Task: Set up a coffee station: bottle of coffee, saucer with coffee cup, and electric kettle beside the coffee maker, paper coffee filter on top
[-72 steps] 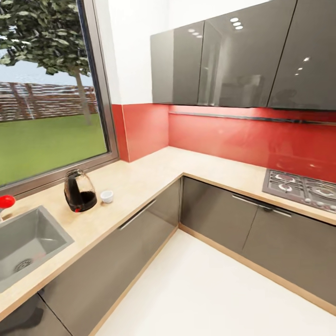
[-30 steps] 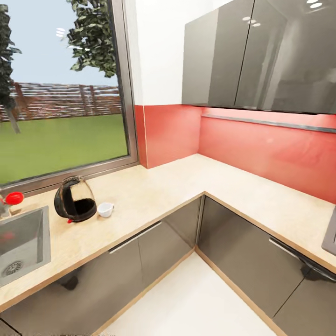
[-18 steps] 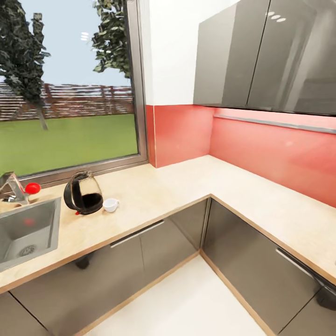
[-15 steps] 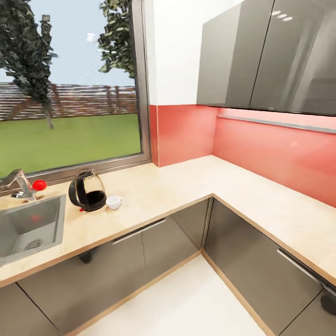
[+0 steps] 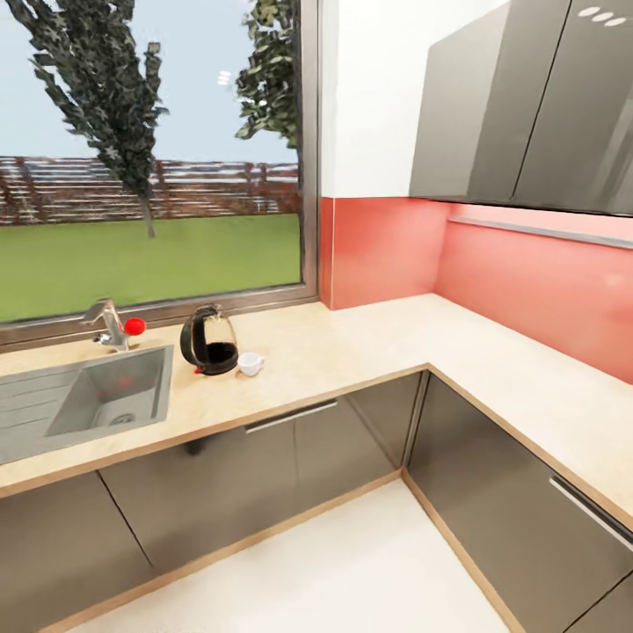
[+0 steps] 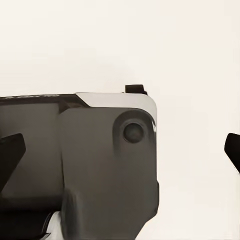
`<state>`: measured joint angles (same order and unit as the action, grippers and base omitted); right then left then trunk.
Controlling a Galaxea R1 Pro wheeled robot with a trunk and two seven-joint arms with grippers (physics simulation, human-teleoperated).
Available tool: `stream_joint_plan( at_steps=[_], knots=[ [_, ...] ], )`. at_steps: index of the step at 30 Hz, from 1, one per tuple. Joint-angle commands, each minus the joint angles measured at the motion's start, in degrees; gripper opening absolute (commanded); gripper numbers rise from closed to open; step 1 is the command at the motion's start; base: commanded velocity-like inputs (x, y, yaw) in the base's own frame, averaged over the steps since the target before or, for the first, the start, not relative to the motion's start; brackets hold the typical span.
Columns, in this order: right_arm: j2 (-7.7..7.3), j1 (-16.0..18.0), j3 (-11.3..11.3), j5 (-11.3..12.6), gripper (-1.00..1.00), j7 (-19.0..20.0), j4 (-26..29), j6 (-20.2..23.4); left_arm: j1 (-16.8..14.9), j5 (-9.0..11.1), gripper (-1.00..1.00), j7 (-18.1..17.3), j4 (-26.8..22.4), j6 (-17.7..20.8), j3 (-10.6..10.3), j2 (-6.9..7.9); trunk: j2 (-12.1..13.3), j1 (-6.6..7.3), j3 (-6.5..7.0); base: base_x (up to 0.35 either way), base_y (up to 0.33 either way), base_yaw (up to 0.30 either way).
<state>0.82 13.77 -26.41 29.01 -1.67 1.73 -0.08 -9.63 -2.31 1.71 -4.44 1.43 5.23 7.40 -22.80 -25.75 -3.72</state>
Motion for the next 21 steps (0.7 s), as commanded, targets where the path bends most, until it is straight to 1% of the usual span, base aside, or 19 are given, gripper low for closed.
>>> stream_joint_plan(
  at_steps=[1, 11, 14, 17, 19, 21],
  knots=[
    [0.03, 0.03, -0.5, 0.52, 1.0, -0.17, 0.03, -0.01, -0.04, -0.24, 1.0, 0.05, -0.07, 0.09, 0.47, -0.02, -0.12, -0.03, -0.12, -0.002, -0.001, 0.278],
    [-0.03, 0.03, -0.49, 0.52, 1.0, -0.17, 0.03, -0.01, -0.17, -0.65, 1.0, -0.06, -1.85, -0.31, 0.13, -0.05, -0.12, -0.03, -0.12, 0.0, 0.0, 0.278],
    [-0.03, 0.03, -0.56, 0.46, 1.0, -0.17, 0.03, -0.01, -0.21, -0.74, 1.0, -0.11, -4.03, -2.23, 0.04, -0.03, -0.12, -0.03, -0.12, 0.0, 0.0, 0.266],
    [-0.01, 0.03, -0.57, 0.46, 1.0, -0.17, 0.03, -0.01, -0.31, -0.77, 1.0, -0.21, -4.78, -3.78, -0.02, -0.04, -0.12, -0.03, -0.12, 0.0, 0.0, 0.245],
    [0.0, 0.03, -0.51, 0.48, 1.0, -0.17, 0.07, -0.01, -0.47, -0.82, 1.0, -0.26, -5.06, -4.74, -0.04, -0.08, -0.12, -0.03, -0.12, -0.09, 0.0, 0.126],
    [-0.07, 0.03, -0.39, 0.51, 1.0, -0.13, 0.11, -0.01, -0.67, -0.78, 1.0, -0.29, -6.17, -6.21, 0.01, -0.14, -0.12, -0.03, -0.12, -0.262, 0.0, 0.038]
  ],
)
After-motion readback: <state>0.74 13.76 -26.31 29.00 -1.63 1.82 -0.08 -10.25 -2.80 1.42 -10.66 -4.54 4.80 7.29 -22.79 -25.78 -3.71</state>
